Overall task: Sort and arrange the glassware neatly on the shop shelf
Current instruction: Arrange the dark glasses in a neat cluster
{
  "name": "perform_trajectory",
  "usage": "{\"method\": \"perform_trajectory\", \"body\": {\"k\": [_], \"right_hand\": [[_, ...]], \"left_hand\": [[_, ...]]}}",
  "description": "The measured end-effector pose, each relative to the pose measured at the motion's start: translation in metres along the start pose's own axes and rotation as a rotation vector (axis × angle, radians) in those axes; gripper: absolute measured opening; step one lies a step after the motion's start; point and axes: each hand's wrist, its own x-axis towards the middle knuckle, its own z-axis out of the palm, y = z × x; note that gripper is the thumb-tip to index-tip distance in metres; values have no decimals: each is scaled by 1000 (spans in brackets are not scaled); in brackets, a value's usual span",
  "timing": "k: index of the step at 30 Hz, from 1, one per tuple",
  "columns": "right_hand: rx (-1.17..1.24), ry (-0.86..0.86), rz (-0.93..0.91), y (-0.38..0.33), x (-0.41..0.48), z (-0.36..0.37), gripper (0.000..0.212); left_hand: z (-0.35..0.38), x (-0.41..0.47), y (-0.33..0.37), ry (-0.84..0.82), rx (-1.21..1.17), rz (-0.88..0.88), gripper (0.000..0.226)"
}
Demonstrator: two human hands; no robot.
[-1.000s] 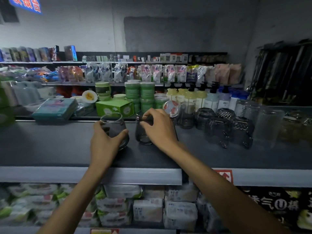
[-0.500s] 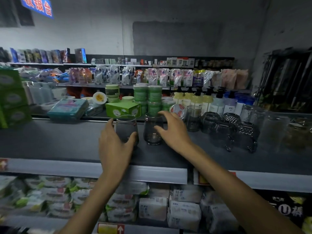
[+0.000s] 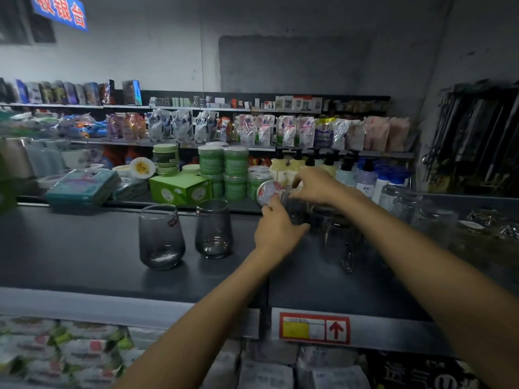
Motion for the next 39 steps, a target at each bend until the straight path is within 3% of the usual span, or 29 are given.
{"method": "perform_trajectory", "body": {"k": [5,14,16,22,26,30,33,35,37,39], "right_hand": [[36,-106,-59,15,23,19,27],[186,-47,-52,37,28,17,22],[335,-12,-29,42,24,4,20],[1169,-96,171,50,4,-30,18],[1320,-132,191,46,-5,-32,27],[1097,-93,158,46,-14,-24,23],[782,-45,126,48,-20,-16,14],[446,78,48,52,-26,-10,14],[180,188,-32,54,-35,-6,14],[80,203,-49,57,-46,-3,14]], "left_hand": [[37,53,-17,-41,-48,-135,115],[55,69,-23,51,-93,-99,84],[40,61,-20,110,-192,-53,80],[-16,38,0,336,-488,159,79],[-54,37,22,346,-570,207,71],[-86,55,28,207,-278,212,72],[-93,69,34,98,-67,254,63],[-87,80,36,22,36,279,55],[-76,91,35,-40,130,284,62],[-63,96,32,-101,216,260,72]]}}
